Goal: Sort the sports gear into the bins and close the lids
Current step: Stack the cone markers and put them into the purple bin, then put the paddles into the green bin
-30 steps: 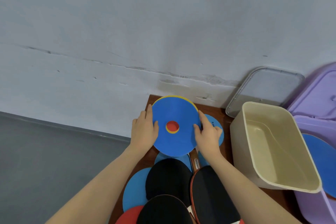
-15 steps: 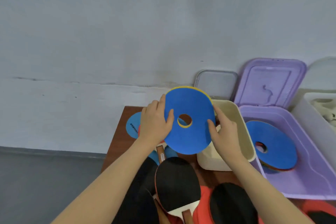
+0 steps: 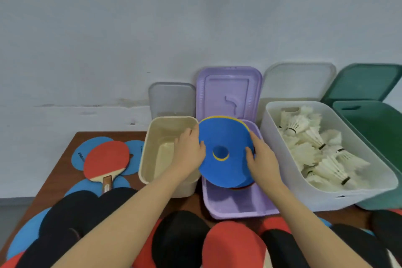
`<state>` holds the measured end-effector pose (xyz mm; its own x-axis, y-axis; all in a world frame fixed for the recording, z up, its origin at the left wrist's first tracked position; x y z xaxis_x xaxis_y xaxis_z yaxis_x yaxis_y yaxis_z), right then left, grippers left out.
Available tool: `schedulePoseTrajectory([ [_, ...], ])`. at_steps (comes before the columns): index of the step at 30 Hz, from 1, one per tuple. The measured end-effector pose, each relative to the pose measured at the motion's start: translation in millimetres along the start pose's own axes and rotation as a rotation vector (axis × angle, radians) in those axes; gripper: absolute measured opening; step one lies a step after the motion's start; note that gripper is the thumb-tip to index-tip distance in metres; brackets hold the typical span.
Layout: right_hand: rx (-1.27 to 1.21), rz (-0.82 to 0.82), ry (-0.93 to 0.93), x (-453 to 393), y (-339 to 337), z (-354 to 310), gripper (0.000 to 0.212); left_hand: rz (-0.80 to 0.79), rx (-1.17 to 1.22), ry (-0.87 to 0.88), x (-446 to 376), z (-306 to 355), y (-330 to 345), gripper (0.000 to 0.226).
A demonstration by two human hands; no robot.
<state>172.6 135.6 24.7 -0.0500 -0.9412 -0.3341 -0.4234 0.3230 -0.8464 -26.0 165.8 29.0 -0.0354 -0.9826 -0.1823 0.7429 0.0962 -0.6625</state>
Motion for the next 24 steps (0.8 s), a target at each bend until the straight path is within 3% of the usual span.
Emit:
schedulePoseTrajectory([
  [8,0.29,-0.24,0.047,-9.3,29.5,48.9,0.049,-0.308,-0.324,-0.086,-6.5,-7.0,53.2,0.066],
  [20,0.187,-0.097,-0.125,50.5,-3.5,42.6,0.032,-0.142,-0.293,0.19,48.9,33.1,32.5,0.049],
  [24,0.163,-0.053,-0.102,81.8,-25.1,36.7,0.038,-0.166,-0.23,0.283,76.5,46.2,28.6,0.046],
])
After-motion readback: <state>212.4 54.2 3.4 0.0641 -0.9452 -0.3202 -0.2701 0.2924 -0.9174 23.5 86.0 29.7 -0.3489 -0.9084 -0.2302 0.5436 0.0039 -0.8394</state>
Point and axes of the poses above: each hand's wrist, its own x-axis away from the middle knuckle, its own y-axis out of the palm, z = x × y, the point moved 3 cm from there along -x, towards the middle knuckle, and after that the axes turned 15 degrees about x, right-handed, at the moved point
